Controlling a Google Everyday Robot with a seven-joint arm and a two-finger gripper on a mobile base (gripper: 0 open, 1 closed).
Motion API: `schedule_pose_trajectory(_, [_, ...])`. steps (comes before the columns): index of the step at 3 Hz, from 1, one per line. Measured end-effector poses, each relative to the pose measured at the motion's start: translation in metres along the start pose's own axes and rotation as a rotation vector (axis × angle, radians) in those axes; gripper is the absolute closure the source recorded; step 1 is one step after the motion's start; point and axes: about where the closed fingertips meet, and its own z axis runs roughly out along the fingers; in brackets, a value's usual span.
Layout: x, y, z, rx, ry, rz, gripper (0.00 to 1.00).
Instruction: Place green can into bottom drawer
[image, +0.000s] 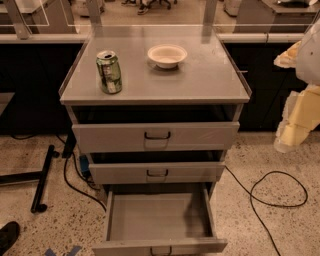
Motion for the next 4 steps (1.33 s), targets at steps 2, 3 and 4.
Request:
schedule_pose_trajectory(2, [-0.004, -0.005, 0.000, -0.015, -0.106, 0.056, 0.00])
schedule_pose_trajectory(3, [-0.015, -0.021, 0.015, -0.070, -0.303, 0.159, 0.00])
schedule_pose_trajectory(4, [-0.058, -0.031, 0.020, -0.140, -0.525, 0.217, 0.00])
